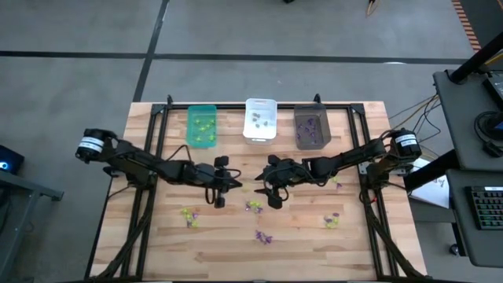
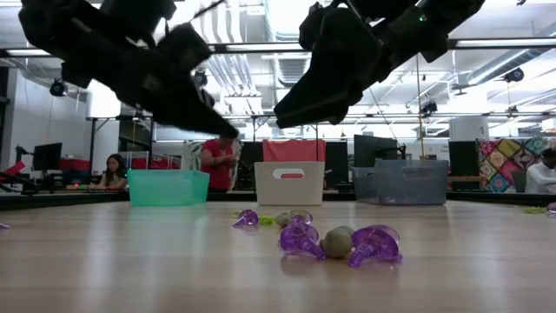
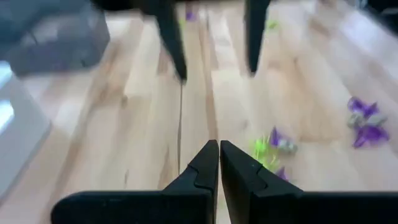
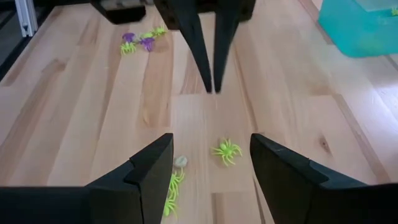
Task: Sort Halloween decoration
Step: Put the green spider toy into the blue bin
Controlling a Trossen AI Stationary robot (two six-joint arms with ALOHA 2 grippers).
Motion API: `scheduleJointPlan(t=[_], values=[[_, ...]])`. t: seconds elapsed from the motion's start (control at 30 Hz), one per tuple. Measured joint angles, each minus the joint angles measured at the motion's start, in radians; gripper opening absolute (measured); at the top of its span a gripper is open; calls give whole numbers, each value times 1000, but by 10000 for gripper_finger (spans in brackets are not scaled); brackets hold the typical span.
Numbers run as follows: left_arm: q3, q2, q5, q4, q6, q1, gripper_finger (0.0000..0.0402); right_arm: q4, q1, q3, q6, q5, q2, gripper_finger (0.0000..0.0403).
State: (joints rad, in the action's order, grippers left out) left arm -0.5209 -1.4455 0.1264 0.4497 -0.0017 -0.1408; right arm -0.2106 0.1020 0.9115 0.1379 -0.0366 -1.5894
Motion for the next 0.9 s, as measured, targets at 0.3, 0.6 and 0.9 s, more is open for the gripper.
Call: scheduleJointPlan(t=[0.3,0.6,0.9], values=[[0,-116,70,34,-41,1,58,-3,0,0,-1,0,0,208],[0,-306,100,197,-51,0,168,-3,0,-1,0,-1,0,208],[-3,-387,100,243,-123,0,176,-3,0,-2,0,-17,0,208]])
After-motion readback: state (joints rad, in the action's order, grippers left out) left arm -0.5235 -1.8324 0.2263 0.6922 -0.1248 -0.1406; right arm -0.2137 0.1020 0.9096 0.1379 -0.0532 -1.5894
